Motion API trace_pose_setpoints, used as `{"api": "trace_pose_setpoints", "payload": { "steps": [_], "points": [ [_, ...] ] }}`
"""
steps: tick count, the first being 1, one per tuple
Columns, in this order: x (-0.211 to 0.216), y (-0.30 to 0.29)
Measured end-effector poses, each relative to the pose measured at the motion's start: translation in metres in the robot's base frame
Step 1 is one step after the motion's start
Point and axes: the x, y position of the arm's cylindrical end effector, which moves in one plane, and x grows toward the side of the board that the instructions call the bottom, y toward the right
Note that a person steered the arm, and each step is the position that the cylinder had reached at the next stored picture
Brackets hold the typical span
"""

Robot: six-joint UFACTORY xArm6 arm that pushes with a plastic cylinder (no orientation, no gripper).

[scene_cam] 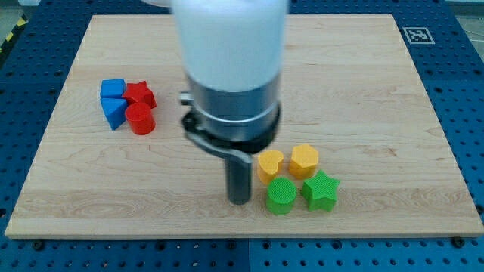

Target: Push the green circle left to the yellow heart

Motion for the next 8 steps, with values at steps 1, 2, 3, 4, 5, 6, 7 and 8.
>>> {"api": "trace_pose_setpoints", "payload": {
  "steps": [1, 2, 3, 4, 5, 6, 7, 8],
  "points": [
    [0.036, 0.013],
    [0.038, 0.016],
    [0.038, 0.042],
    [0.038, 0.068],
    [0.037, 0.078],
    [0.032, 0.067],
    [0.027, 0.063],
    [0.027, 0.062]
  ]
}}
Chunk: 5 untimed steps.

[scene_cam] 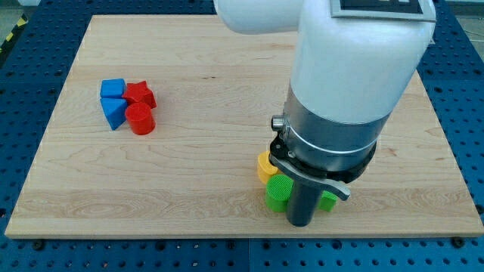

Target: Push the green circle left to the yellow heart

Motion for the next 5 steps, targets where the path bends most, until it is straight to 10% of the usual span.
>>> {"api": "trace_pose_setpoints", "payload": {
  "steps": [5],
  "points": [
    [-0.040, -0.066]
  ]
}}
